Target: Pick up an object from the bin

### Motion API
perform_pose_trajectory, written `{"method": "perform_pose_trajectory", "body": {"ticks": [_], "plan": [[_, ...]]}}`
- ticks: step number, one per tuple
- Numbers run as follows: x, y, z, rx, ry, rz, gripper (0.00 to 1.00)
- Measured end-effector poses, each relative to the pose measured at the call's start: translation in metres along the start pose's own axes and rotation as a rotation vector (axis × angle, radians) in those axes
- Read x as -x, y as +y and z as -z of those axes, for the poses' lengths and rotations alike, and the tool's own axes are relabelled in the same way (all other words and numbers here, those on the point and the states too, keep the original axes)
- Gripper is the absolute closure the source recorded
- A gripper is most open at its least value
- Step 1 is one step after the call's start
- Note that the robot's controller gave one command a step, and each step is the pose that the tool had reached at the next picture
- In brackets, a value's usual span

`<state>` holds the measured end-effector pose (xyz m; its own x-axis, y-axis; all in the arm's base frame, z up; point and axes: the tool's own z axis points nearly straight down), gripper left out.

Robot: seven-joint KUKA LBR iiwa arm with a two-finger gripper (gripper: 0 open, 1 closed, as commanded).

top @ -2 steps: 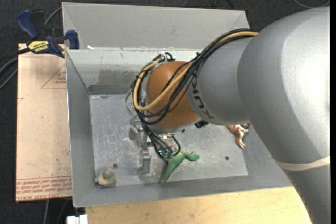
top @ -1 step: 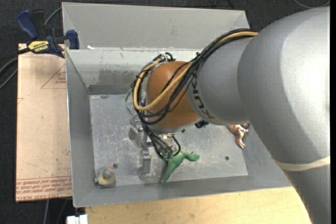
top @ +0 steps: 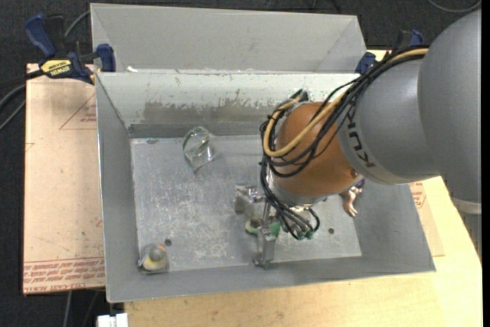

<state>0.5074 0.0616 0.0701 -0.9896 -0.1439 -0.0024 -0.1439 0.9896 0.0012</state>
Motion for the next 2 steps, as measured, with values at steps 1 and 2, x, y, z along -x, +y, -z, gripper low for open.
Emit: {"method": "perform_pose_trajectory", "body": {"ticks": [1,2], "plan": [[0.007,0.014,0.000,0.003,0.000,-0.077,0.00],[0.004,-0.061,0.000,-0.003,-0.002,-0.087,0.00]]}}
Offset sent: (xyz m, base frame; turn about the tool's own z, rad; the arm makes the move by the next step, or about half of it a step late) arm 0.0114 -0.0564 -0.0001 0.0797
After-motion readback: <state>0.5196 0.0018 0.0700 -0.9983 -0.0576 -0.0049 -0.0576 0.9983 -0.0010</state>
